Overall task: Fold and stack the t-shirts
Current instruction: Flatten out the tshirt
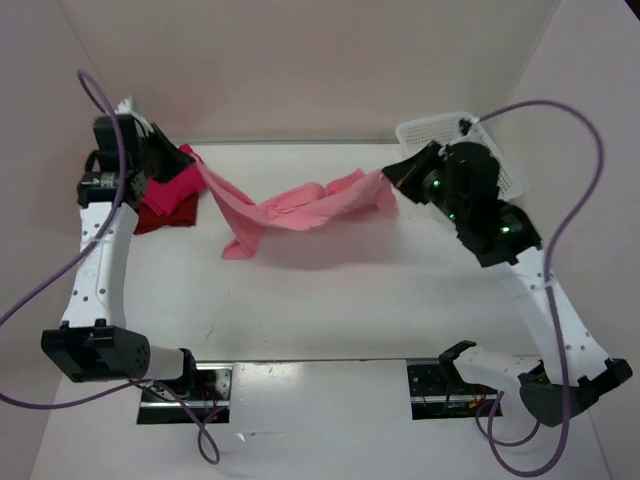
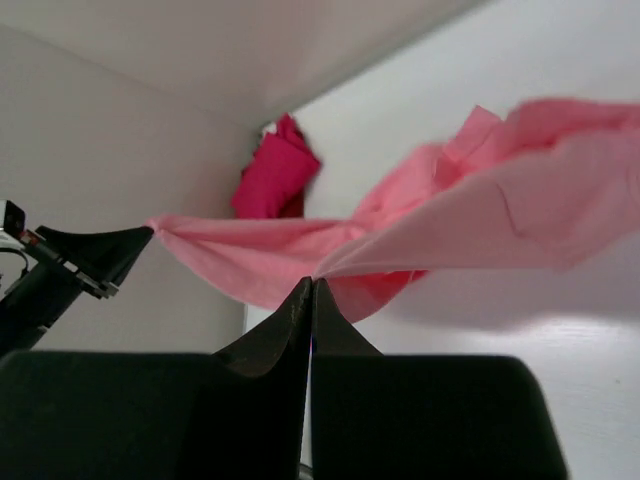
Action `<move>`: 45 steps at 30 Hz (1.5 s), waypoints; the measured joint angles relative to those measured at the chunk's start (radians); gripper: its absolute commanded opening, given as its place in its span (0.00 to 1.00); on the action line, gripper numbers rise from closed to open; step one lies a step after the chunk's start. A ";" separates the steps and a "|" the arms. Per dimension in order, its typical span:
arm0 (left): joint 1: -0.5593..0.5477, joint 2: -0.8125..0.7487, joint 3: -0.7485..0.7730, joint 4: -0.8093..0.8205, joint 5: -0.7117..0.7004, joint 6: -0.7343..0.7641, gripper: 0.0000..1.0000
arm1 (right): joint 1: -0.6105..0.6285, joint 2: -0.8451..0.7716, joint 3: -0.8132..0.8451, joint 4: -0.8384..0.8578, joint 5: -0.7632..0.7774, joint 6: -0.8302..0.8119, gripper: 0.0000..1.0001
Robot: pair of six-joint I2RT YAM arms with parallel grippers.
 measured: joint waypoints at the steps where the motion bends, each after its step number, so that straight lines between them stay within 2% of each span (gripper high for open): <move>1: 0.005 0.000 0.082 -0.008 0.020 -0.011 0.00 | 0.000 0.003 0.096 -0.042 0.014 -0.024 0.00; 7: 0.116 0.008 0.533 -0.048 0.114 -0.087 0.00 | 0.000 0.103 0.716 -0.222 0.105 -0.166 0.00; 9: 0.126 0.006 0.633 -0.055 0.117 -0.113 0.00 | 0.000 0.154 0.926 -0.263 0.122 -0.203 0.00; 12: 0.124 0.016 0.750 -0.074 0.116 -0.139 0.00 | 0.000 0.202 1.124 -0.275 0.132 -0.241 0.00; 16: 0.124 0.056 0.800 -0.083 0.093 -0.149 0.00 | 0.000 0.212 1.161 -0.254 0.163 -0.290 0.00; 19: 0.124 0.087 0.702 -0.060 0.072 -0.151 0.00 | -0.020 0.259 1.096 -0.215 0.167 -0.328 0.00; 21: 0.124 0.111 0.606 -0.052 0.060 -0.151 0.00 | -0.114 0.325 1.030 -0.181 0.081 -0.335 0.00; 24: 0.124 0.208 0.480 -0.035 0.039 -0.150 0.00 | -0.286 0.446 0.895 -0.114 -0.075 -0.324 0.00; 27: 0.124 0.322 0.393 -0.037 0.022 -0.143 0.00 | -0.353 0.651 0.869 -0.116 -0.150 -0.319 0.00; 29: 0.123 0.399 0.386 -0.039 0.017 -0.142 0.00 | -0.361 0.786 0.923 -0.155 -0.182 -0.313 0.00; 31: 0.123 0.475 0.429 -0.055 0.012 -0.141 0.00 | -0.360 0.917 1.031 -0.166 -0.210 -0.302 0.00; 35: 0.122 0.599 0.636 -0.096 0.006 -0.139 0.00 | -0.369 1.003 1.188 -0.171 -0.249 -0.253 0.00; 38: 0.123 0.662 0.868 -0.118 0.003 -0.138 0.00 | -0.393 0.999 1.319 -0.120 -0.288 -0.204 0.00; 40: 0.126 0.658 0.959 -0.114 0.007 -0.140 0.00 | -0.412 0.975 1.373 -0.069 -0.304 -0.179 0.00; 45: 0.151 0.617 1.028 -0.086 0.020 -0.141 0.00 | -0.433 0.873 1.395 -0.013 -0.333 -0.149 0.00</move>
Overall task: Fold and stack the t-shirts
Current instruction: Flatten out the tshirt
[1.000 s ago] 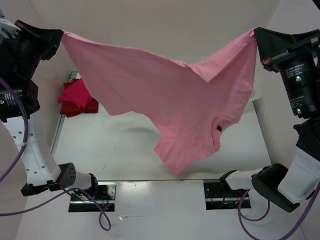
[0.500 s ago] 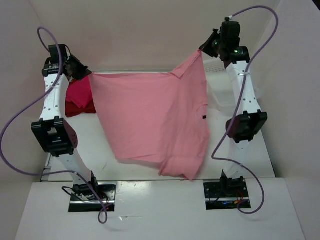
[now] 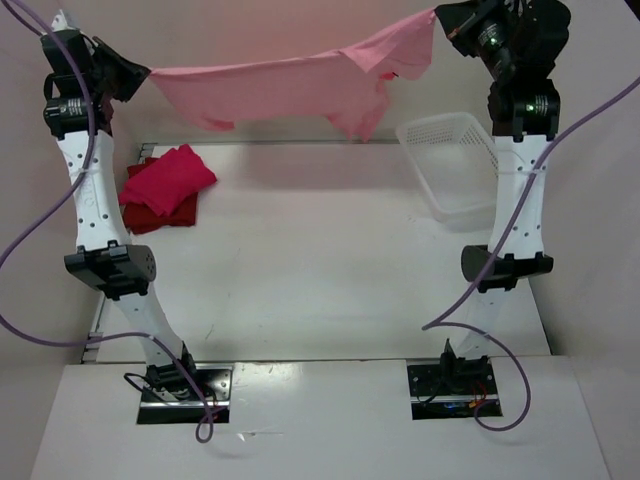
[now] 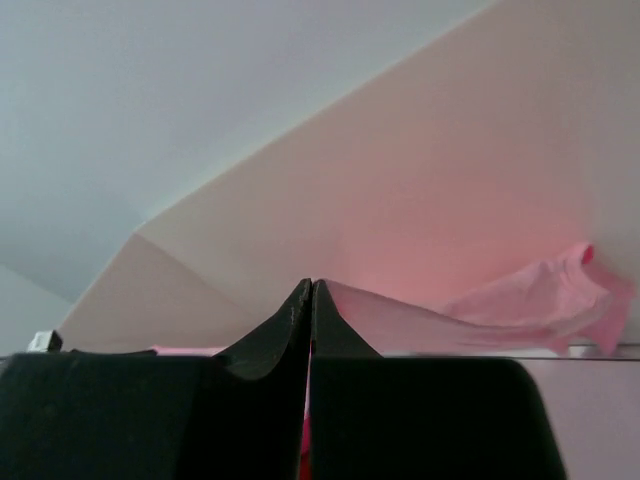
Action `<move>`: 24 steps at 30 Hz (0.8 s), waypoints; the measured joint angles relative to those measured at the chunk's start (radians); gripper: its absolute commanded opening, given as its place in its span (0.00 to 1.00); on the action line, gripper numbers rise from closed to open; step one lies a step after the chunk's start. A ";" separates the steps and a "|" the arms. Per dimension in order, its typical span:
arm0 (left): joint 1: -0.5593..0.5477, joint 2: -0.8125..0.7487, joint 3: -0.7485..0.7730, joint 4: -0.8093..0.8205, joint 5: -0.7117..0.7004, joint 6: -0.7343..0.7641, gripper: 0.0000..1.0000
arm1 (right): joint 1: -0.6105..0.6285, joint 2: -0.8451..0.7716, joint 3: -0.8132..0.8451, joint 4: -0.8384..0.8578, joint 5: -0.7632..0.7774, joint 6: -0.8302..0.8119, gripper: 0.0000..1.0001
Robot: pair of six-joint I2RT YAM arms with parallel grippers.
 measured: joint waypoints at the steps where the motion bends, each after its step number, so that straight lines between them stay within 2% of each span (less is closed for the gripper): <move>1: 0.005 -0.002 0.000 0.002 0.000 0.000 0.00 | 0.000 -0.024 -0.018 0.006 -0.007 -0.001 0.00; 4: 0.013 -0.004 -0.037 0.009 -0.001 0.003 0.00 | 0.003 -0.111 -0.157 0.019 -0.016 -0.020 0.00; 6: 0.013 -0.021 -0.126 0.033 -0.009 0.007 0.00 | 0.002 -0.209 -0.375 0.050 -0.013 -0.045 0.00; 9: 0.013 -0.097 -0.385 0.087 -0.022 0.010 0.00 | 0.002 -0.366 -0.786 0.086 0.001 -0.090 0.00; 12: 0.005 -0.222 -0.742 0.163 -0.039 0.021 0.00 | 0.003 -0.478 -1.155 0.111 0.014 -0.132 0.00; 17: -0.002 -0.373 -1.183 0.233 -0.064 0.027 0.00 | 0.002 -0.630 -1.625 0.095 0.023 -0.164 0.00; 20: 0.012 -0.424 -1.371 0.258 -0.069 0.028 0.00 | 0.002 -0.722 -1.788 0.074 0.023 -0.164 0.00; 24: 0.031 -0.441 -1.533 0.259 -0.071 0.028 0.00 | 0.002 -0.796 -1.908 0.043 0.010 -0.133 0.00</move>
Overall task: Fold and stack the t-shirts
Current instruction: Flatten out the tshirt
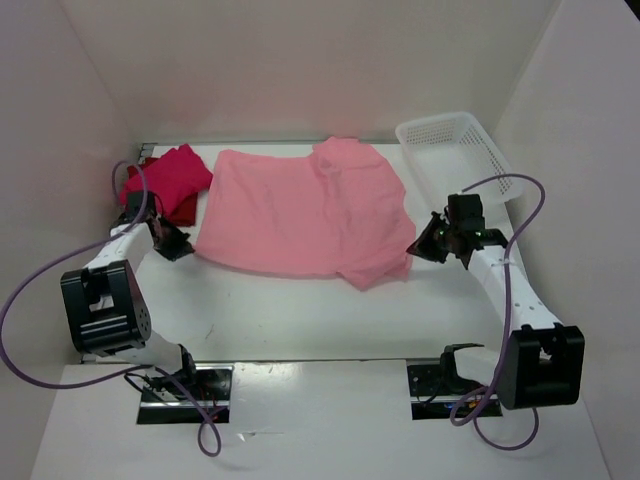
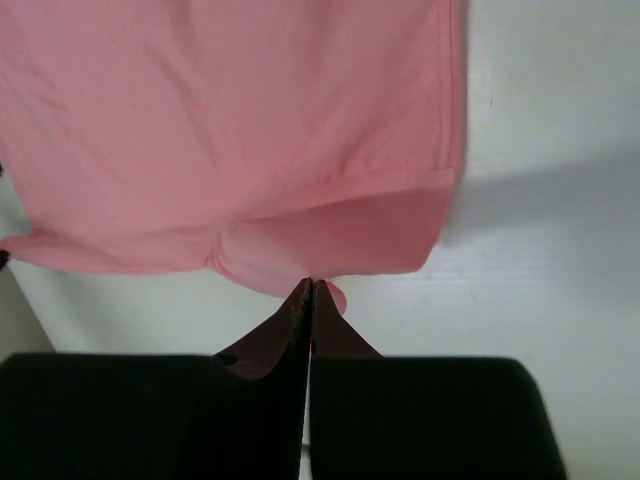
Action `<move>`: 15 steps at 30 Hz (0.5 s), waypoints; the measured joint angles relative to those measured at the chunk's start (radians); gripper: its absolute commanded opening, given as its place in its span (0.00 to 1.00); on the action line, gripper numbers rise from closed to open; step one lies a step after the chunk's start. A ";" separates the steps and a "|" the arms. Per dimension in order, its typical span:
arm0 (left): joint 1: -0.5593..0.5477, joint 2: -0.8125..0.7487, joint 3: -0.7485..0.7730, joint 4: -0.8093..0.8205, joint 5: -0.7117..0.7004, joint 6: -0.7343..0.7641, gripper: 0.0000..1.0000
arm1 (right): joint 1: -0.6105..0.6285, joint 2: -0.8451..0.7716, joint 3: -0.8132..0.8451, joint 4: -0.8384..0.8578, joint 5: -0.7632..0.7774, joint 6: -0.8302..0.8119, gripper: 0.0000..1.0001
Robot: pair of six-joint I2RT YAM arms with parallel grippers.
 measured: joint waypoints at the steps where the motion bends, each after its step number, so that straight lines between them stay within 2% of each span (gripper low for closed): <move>1: 0.005 0.000 -0.028 -0.002 0.002 0.000 0.00 | 0.000 -0.004 -0.013 -0.014 -0.010 0.010 0.00; 6: 0.035 -0.035 -0.110 -0.040 0.027 0.007 0.00 | 0.000 -0.074 -0.069 -0.100 -0.045 0.069 0.00; 11: 0.106 -0.190 -0.141 -0.128 0.062 0.034 0.00 | 0.012 -0.258 -0.105 -0.242 -0.093 0.135 0.00; 15: 0.116 -0.297 -0.140 -0.184 0.124 0.053 0.00 | 0.020 -0.365 -0.104 -0.332 -0.091 0.183 0.00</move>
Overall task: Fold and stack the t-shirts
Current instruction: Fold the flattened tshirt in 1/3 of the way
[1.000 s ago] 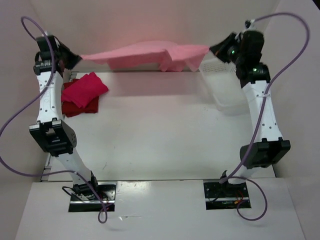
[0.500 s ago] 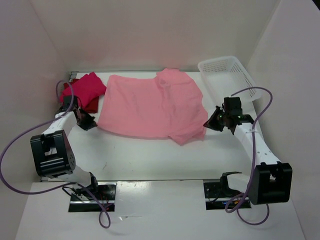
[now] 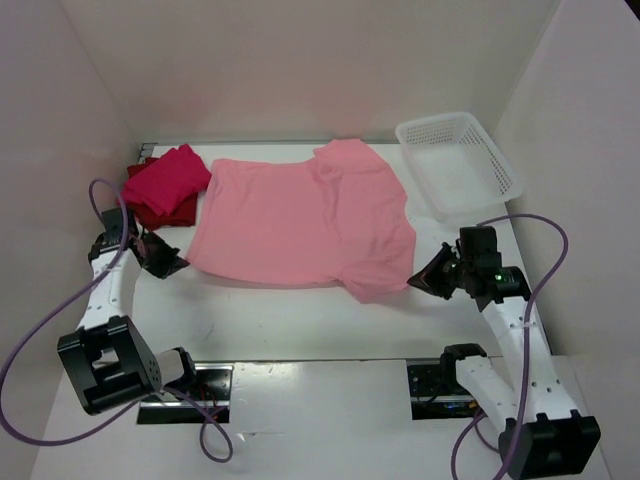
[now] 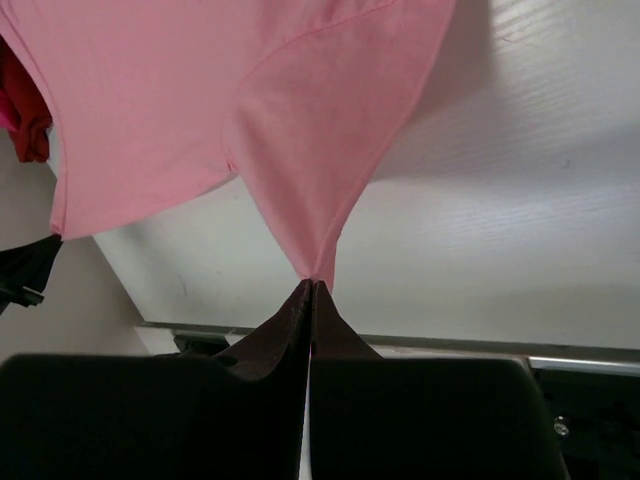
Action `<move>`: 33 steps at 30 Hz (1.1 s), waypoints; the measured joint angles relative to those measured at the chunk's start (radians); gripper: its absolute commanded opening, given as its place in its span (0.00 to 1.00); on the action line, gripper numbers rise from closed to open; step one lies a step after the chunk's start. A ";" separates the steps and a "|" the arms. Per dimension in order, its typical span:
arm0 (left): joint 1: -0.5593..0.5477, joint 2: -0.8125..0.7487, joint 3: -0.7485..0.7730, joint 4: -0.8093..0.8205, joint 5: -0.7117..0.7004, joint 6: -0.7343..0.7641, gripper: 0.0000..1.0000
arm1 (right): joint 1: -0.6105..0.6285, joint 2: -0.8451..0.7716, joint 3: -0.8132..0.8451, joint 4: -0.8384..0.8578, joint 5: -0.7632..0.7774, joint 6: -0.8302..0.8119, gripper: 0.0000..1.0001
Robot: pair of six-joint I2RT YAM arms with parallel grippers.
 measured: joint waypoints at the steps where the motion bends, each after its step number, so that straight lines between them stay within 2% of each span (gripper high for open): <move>1: 0.000 -0.010 0.002 -0.012 0.016 0.002 0.00 | 0.000 -0.005 0.002 -0.012 0.006 0.006 0.00; 6: 0.000 0.069 0.050 -0.015 0.055 0.001 0.00 | 0.000 0.108 0.039 0.026 0.036 0.029 0.00; 12: -0.024 0.291 0.167 0.071 0.049 -0.011 0.00 | 0.000 0.491 0.160 0.211 0.083 0.024 0.00; 15: -0.050 0.362 0.214 0.100 0.041 -0.031 0.00 | 0.000 0.612 0.266 0.250 0.117 0.010 0.00; 24: -0.089 0.481 0.334 0.151 -0.003 -0.066 0.00 | -0.011 0.813 0.538 0.326 0.184 -0.032 0.00; 33: -0.103 0.601 0.416 0.180 -0.035 -0.085 0.00 | -0.018 1.017 0.686 0.344 0.228 -0.063 0.00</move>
